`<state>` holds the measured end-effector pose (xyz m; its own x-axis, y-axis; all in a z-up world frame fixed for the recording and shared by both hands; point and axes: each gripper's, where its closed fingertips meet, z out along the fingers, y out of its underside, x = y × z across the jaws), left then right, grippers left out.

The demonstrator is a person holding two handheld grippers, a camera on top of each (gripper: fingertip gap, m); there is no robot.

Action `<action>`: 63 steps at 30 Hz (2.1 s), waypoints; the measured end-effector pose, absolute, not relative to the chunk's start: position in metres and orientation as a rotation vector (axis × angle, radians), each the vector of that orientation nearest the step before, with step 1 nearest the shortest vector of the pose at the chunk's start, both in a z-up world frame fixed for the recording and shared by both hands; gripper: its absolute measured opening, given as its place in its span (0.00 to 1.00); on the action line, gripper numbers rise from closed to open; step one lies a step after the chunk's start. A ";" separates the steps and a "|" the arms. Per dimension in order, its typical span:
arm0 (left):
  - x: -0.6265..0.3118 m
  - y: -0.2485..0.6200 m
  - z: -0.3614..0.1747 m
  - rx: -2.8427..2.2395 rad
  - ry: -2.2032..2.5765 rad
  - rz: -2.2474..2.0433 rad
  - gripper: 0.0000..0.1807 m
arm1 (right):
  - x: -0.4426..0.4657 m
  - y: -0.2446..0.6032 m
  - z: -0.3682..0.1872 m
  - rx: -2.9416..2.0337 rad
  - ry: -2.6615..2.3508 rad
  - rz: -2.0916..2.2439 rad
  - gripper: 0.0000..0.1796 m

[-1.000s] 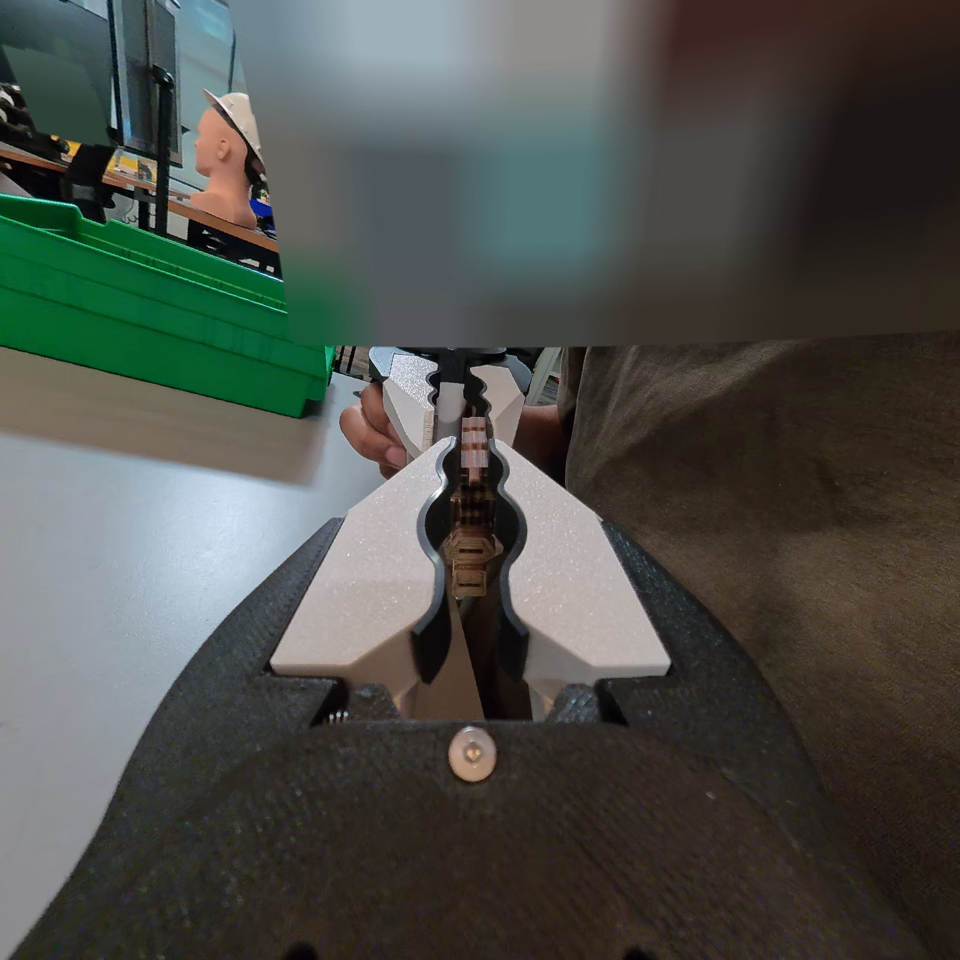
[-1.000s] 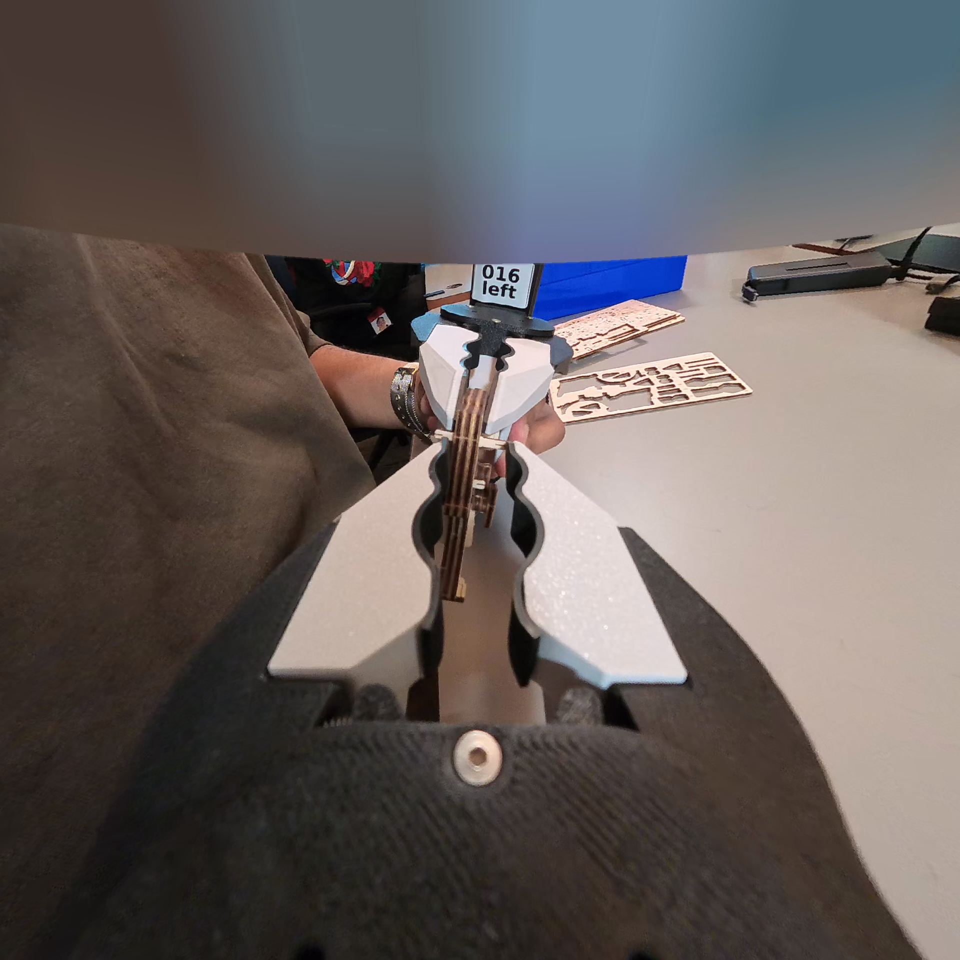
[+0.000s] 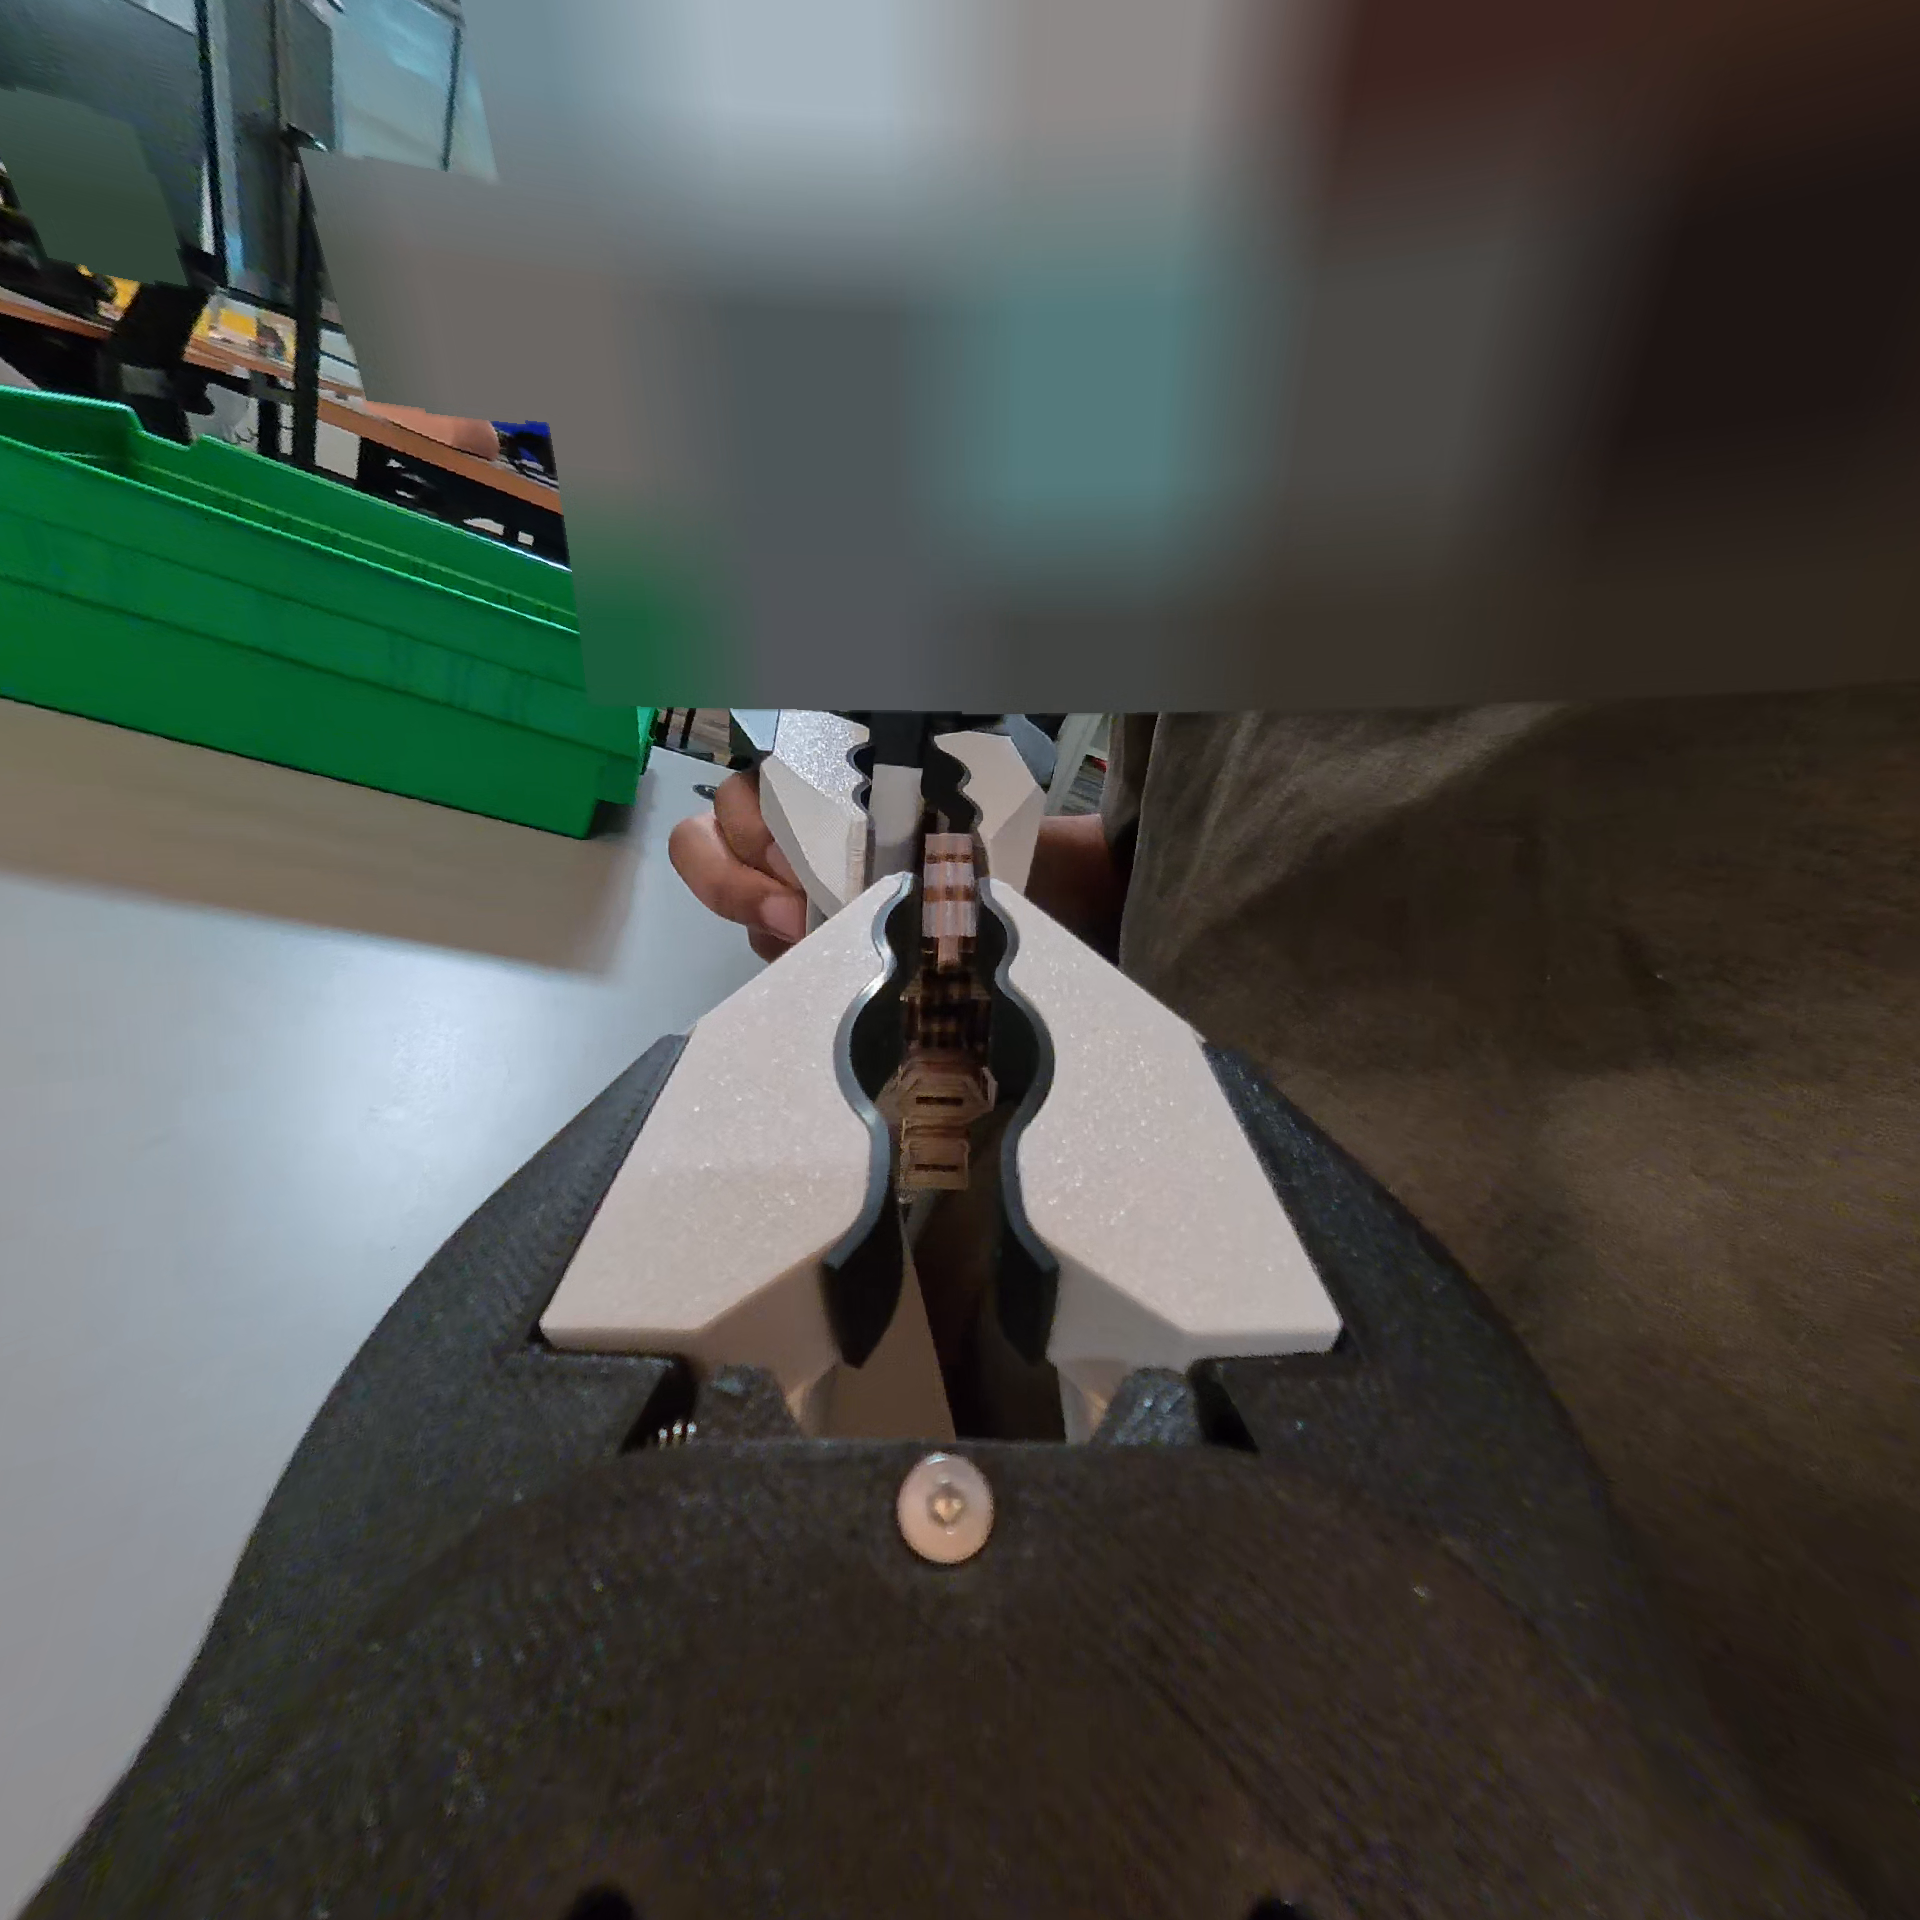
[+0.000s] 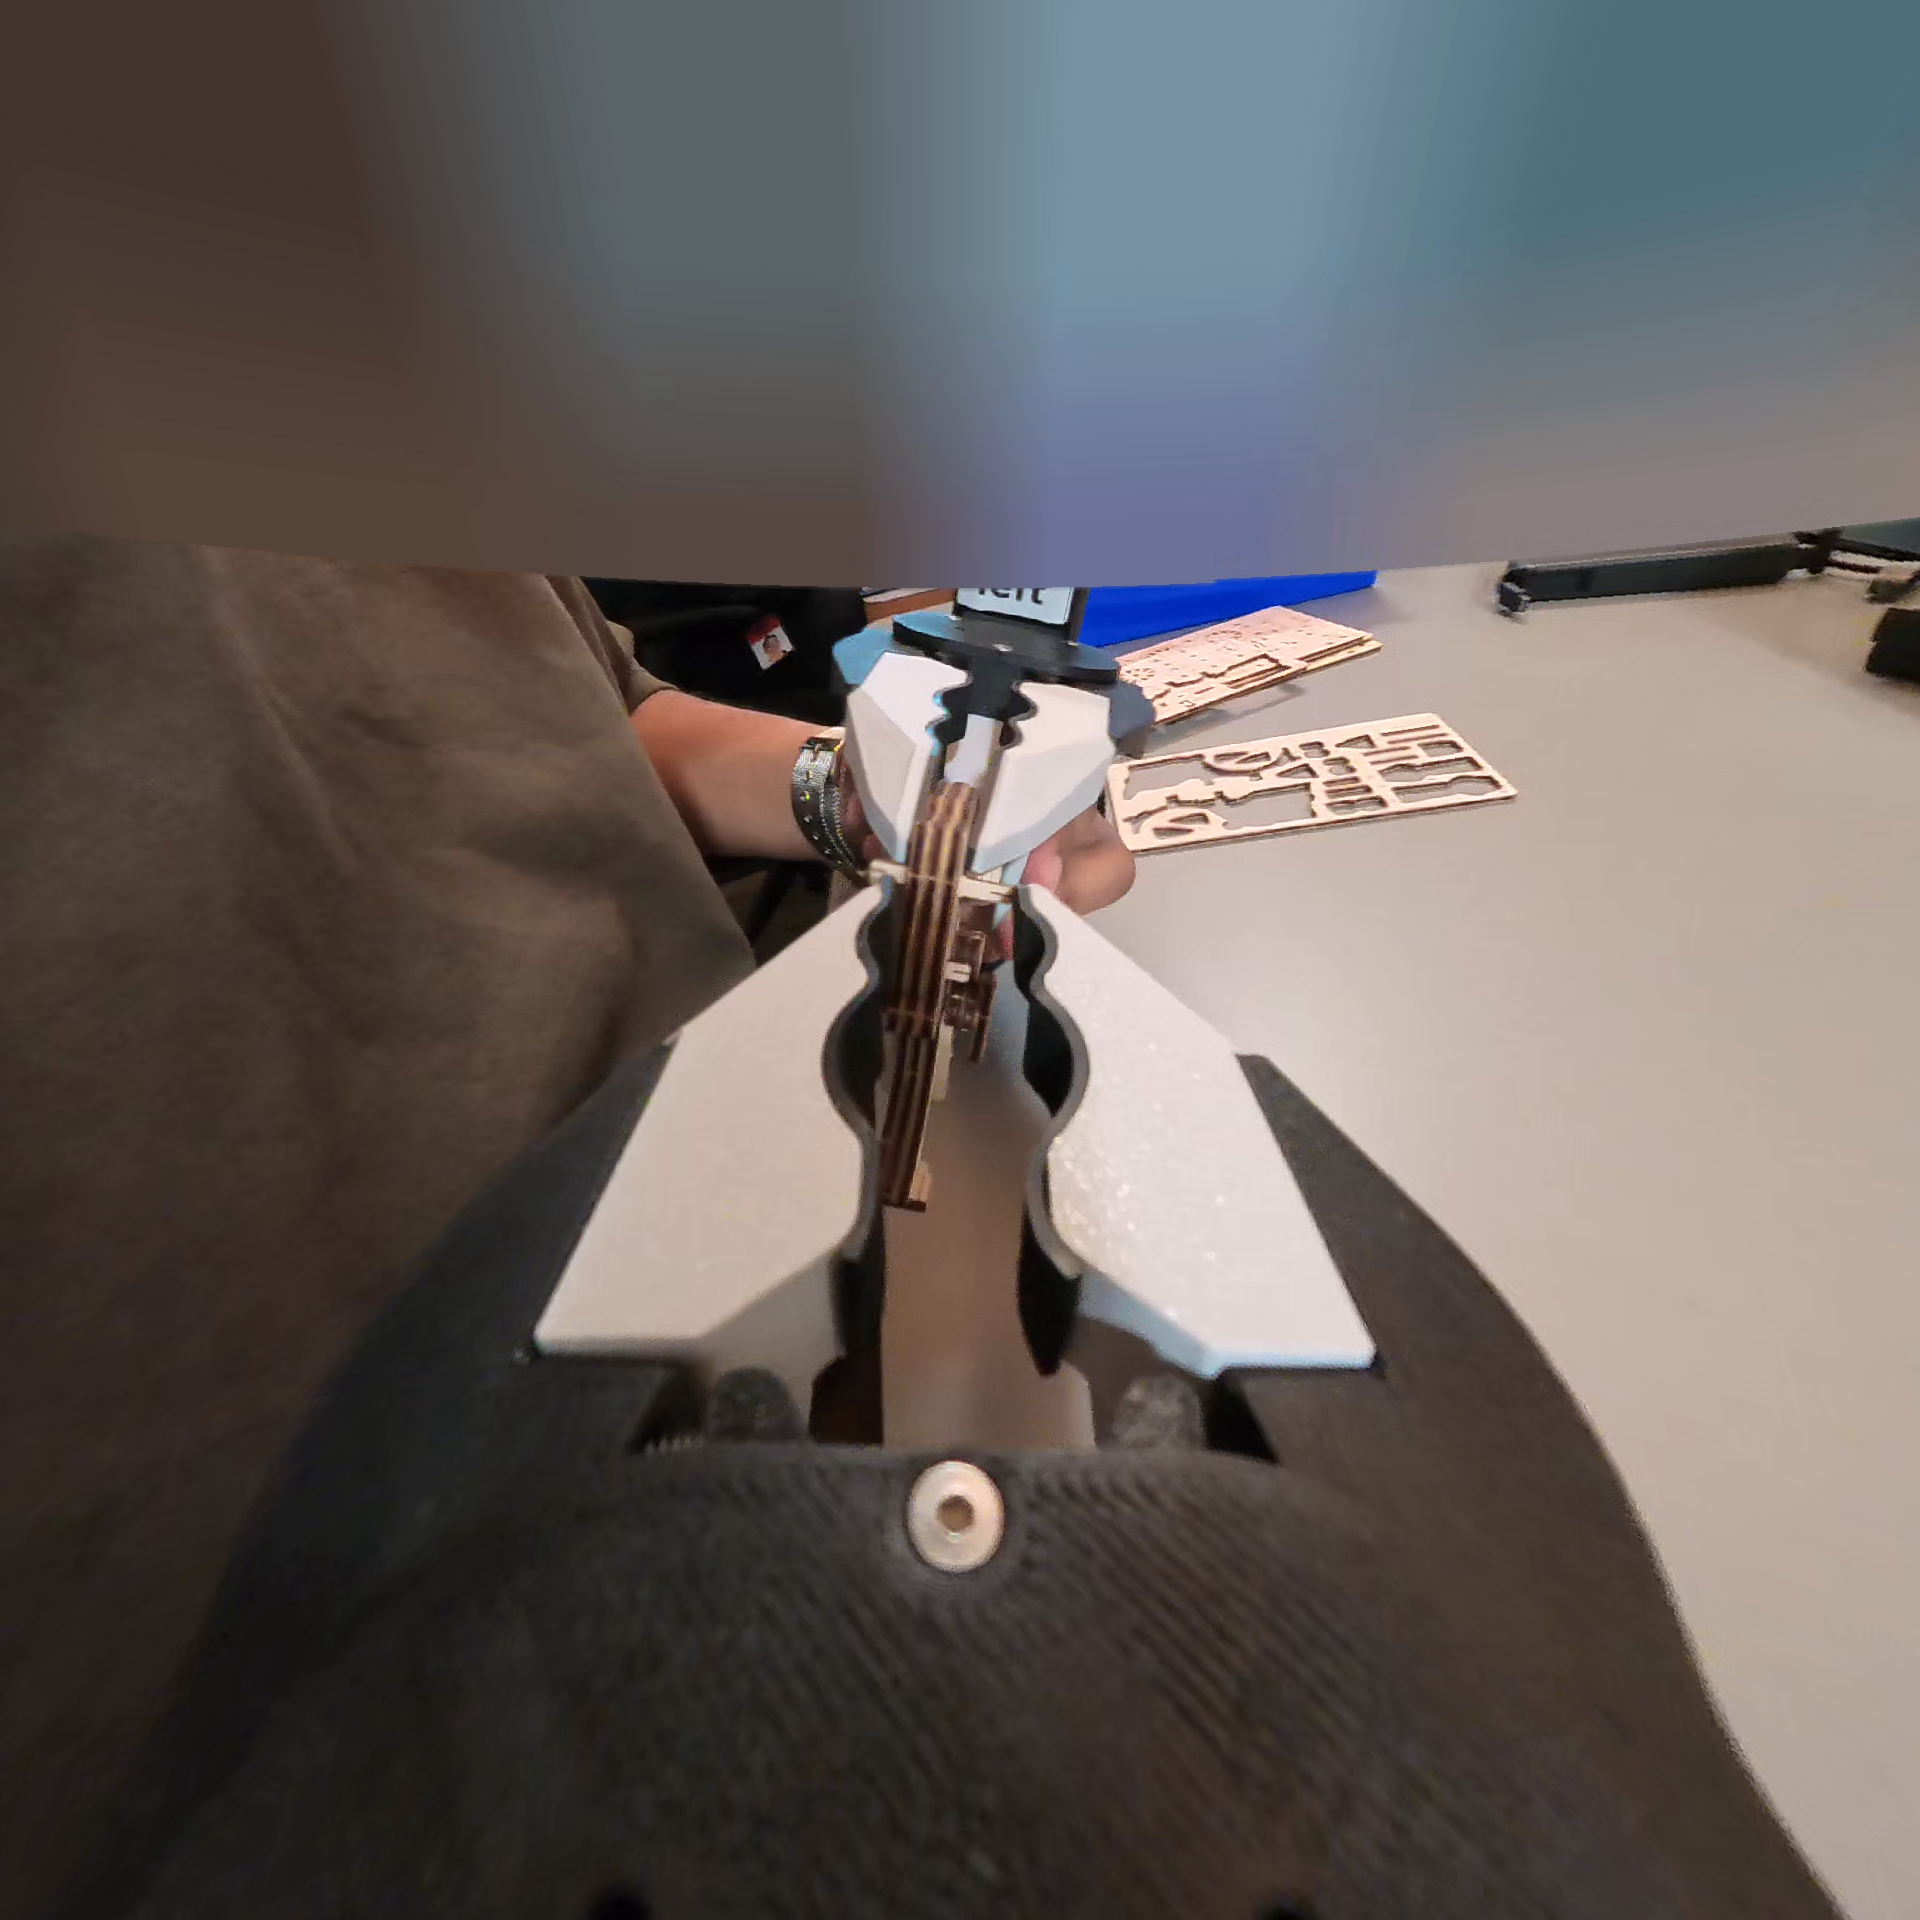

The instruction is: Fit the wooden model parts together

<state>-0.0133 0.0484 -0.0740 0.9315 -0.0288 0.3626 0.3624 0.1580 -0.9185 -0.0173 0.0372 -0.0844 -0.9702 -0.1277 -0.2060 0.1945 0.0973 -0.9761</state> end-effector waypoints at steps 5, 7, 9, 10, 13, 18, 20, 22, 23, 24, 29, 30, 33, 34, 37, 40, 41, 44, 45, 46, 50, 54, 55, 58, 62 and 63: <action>-0.013 0.048 -0.074 -1.388 -0.284 -0.289 0.03 | -0.016 0.037 -0.084 0.065 2.131 -1.964 0.11; -0.012 0.049 -0.074 -1.388 -0.284 -0.290 0.03 | -0.016 0.038 -0.084 0.054 2.142 -1.966 0.11; -0.014 0.048 -0.073 -1.382 -0.289 -0.290 0.03 | -0.018 0.037 -0.083 0.067 2.143 -1.983 0.11; -0.014 0.047 -0.073 -1.378 -0.291 -0.295 0.03 | -0.020 0.036 -0.083 0.088 2.145 -1.994 0.13; -0.013 0.048 -0.074 -1.387 -0.287 -0.292 0.03 | -0.016 0.037 -0.084 0.061 2.138 -1.975 0.11; -0.014 0.048 -0.073 -1.382 -0.290 -0.291 0.03 | -0.018 0.037 -0.083 0.070 2.140 -1.981 0.11; -0.013 0.046 -0.072 -1.374 -0.286 -0.305 0.03 | -0.022 0.036 -0.084 0.116 2.148 -1.999 0.18; -0.012 0.049 -0.074 -1.391 -0.280 -0.284 0.03 | -0.022 0.037 -0.086 0.102 2.149 -1.983 0.21; -0.013 0.050 -0.075 -1.397 -0.277 -0.263 0.03 | -0.015 0.039 -0.085 0.053 2.128 -1.959 0.11; -0.010 0.050 -0.074 -1.393 -0.267 -0.272 0.03 | -0.013 0.039 -0.084 0.039 2.125 -1.955 0.11; -0.014 0.047 -0.072 -1.378 -0.286 -0.272 0.03 | -0.019 0.036 -0.082 0.088 2.144 -2.002 0.12; -0.013 0.047 -0.072 -1.376 -0.279 -0.283 0.03 | -0.021 0.035 -0.083 0.108 2.147 -2.004 0.17; -0.012 0.049 -0.074 -1.391 -0.273 -0.266 0.03 | -0.014 0.038 -0.084 0.052 2.123 -1.960 0.10; -0.010 0.050 -0.073 -1.391 -0.265 -0.276 0.03 | -0.013 0.038 -0.084 0.036 2.128 -1.953 0.10; -0.013 0.049 -0.073 -1.388 -0.278 -0.264 0.03 | -0.016 0.037 -0.083 0.049 2.151 -1.976 0.10; -0.013 0.047 -0.073 -1.386 -0.278 -0.277 0.03 | -0.022 0.036 -0.085 0.102 2.152 -1.999 0.16; -0.012 0.048 -0.074 -1.391 -0.272 -0.279 0.03 | -0.025 0.036 -0.086 0.119 2.162 -2.003 0.23; -0.009 0.051 -0.072 -1.389 -0.263 -0.277 0.03 | -0.027 0.038 -0.086 0.133 2.151 -1.998 0.29; -0.009 0.050 -0.072 -1.389 -0.261 -0.275 0.03 | -0.028 0.037 -0.086 0.134 2.150 -2.002 0.29; -0.010 0.050 -0.073 -1.390 -0.262 -0.266 0.03 | -0.029 0.037 -0.086 0.138 2.156 -2.010 0.29; -0.017 0.046 -0.071 -1.384 -0.276 -0.211 0.03 | -0.035 0.039 -0.084 0.175 2.148 -2.039 0.30; -0.025 0.041 -0.069 -1.365 -0.303 -0.160 0.03 | -0.042 0.045 -0.076 0.204 2.097 -2.089 0.20; -0.026 0.040 -0.069 -1.367 -0.307 -0.156 0.03 | -0.042 0.046 -0.074 0.202 2.081 -2.095 0.17; -0.027 0.041 -0.071 -1.375 -0.314 -0.155 0.03 | -0.038 0.045 -0.076 0.182 2.077 -2.069 0.14; -0.026 0.043 -0.075 -1.401 -0.315 -0.147 0.03 | -0.030 0.042 -0.079 0.137 2.079 -2.028 0.08; -0.026 0.044 -0.076 -1.407 -0.315 -0.149 0.03 | -0.028 0.041 -0.079 0.130 2.076 -2.024 0.06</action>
<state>-0.0261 0.0441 -0.0759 0.9490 0.0834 0.3039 0.2879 0.1628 -0.9437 -0.0284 0.0415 -0.0792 -0.9676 -0.1022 -0.2308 0.2281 0.0369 -0.9729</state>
